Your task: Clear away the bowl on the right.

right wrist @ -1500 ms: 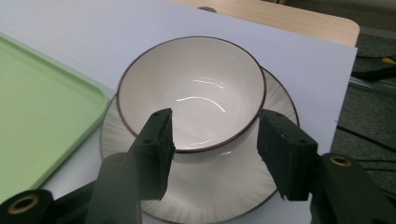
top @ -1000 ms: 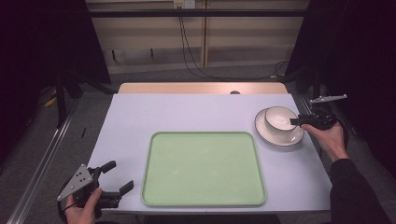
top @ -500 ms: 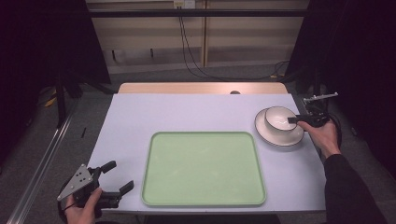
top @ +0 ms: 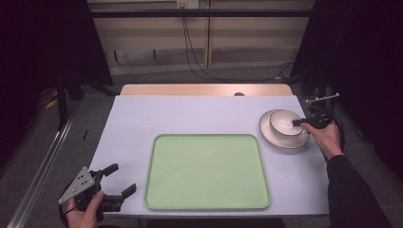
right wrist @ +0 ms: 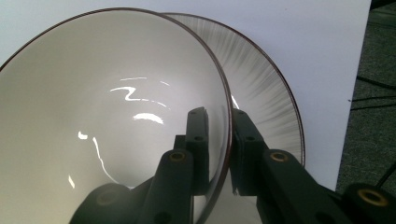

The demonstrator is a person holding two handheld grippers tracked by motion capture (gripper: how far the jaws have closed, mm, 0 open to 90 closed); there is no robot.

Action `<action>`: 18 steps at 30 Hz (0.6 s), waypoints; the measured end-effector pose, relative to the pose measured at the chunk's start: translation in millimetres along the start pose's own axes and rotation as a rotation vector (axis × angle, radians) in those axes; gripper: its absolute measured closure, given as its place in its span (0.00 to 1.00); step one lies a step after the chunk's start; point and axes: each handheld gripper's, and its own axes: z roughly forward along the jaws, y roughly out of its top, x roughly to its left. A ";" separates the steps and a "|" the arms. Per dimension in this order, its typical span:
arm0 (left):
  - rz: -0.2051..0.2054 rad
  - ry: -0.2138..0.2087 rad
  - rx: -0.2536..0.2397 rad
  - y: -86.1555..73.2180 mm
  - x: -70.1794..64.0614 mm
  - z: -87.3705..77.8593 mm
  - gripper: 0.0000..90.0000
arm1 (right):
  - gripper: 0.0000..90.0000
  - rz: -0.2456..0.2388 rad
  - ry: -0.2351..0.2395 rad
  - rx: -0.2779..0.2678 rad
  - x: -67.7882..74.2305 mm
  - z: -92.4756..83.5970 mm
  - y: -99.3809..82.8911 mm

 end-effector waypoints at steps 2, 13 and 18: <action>-0.003 0.000 -0.003 0.0 -0.3 -0.2 0.02 | 0.91 0.000 0.006 0.005 0.0 0.4 0.5; -0.013 0.007 -0.006 -0.2 -0.4 -0.5 0.02 | 0.93 0.026 0.012 0.001 -0.5 0.4 -1.7; -0.011 0.006 -0.006 -0.3 -0.3 -0.5 0.02 | 0.93 0.042 0.019 0.000 -2.2 -1.0 -3.8</action>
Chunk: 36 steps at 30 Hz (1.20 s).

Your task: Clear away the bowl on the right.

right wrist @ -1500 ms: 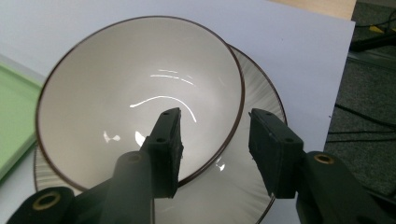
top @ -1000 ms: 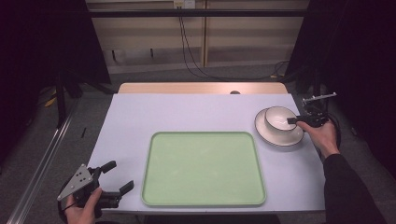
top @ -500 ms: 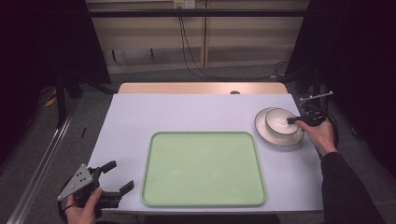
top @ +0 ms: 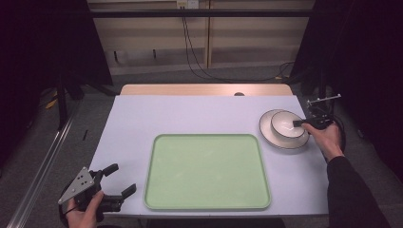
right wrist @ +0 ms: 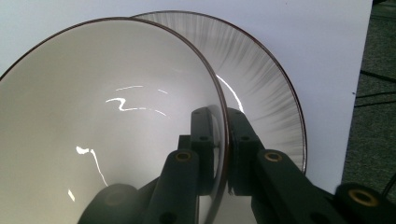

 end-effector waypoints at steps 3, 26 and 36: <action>0.001 -0.004 0.000 0.1 0.1 0.2 0.02 | 0.93 0.000 0.006 -0.008 -0.8 -1.5 -2.5; 0.004 -0.002 0.004 0.0 0.3 -0.2 0.02 | 0.93 0.015 0.037 -0.037 4.4 -3.6 -1.2; -0.001 0.000 0.000 0.0 0.1 0.0 0.02 | 0.93 0.041 0.037 -0.051 -0.3 -5.3 -3.5</action>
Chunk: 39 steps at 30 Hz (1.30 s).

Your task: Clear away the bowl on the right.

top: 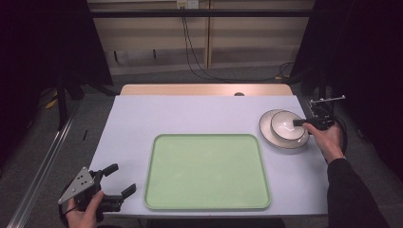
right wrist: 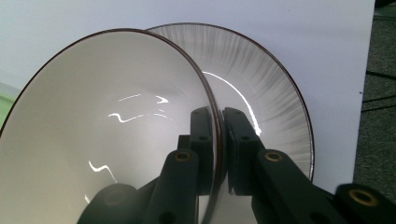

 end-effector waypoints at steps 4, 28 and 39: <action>0.000 -0.001 0.000 0.1 -0.1 0.3 0.02 | 0.93 -0.006 0.006 -0.007 -0.2 -0.5 0.2; 0.001 -0.001 -0.001 0.1 -0.1 0.0 0.02 | 0.93 0.013 0.050 -0.041 -0.9 -12.3 1.8; 0.008 -0.005 -0.004 0.6 -0.2 -0.1 0.02 | 0.93 0.027 0.086 -0.056 1.9 -19.0 -1.5</action>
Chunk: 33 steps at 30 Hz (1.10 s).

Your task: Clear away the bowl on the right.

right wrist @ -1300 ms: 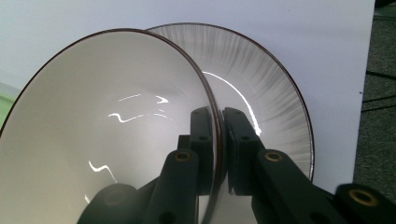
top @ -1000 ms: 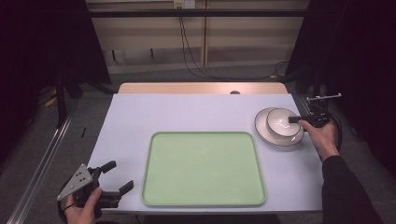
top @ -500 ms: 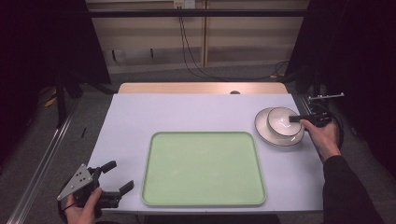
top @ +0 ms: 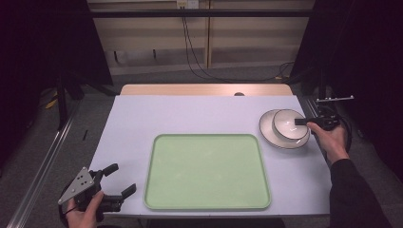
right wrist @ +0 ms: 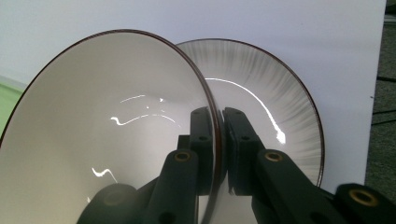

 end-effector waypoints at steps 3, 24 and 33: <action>0.006 0.000 0.003 0.1 0.2 -0.1 0.02 | 0.93 -0.004 0.009 -0.001 2.8 -2.9 0.3; -0.003 0.005 0.003 -0.2 0.3 0.4 0.02 | 0.93 -0.046 0.031 0.022 11.2 -20.7 -8.0; 0.001 0.002 0.003 -0.3 0.9 -0.4 0.02 | 0.93 -0.062 0.084 0.027 19.9 -20.9 -7.0</action>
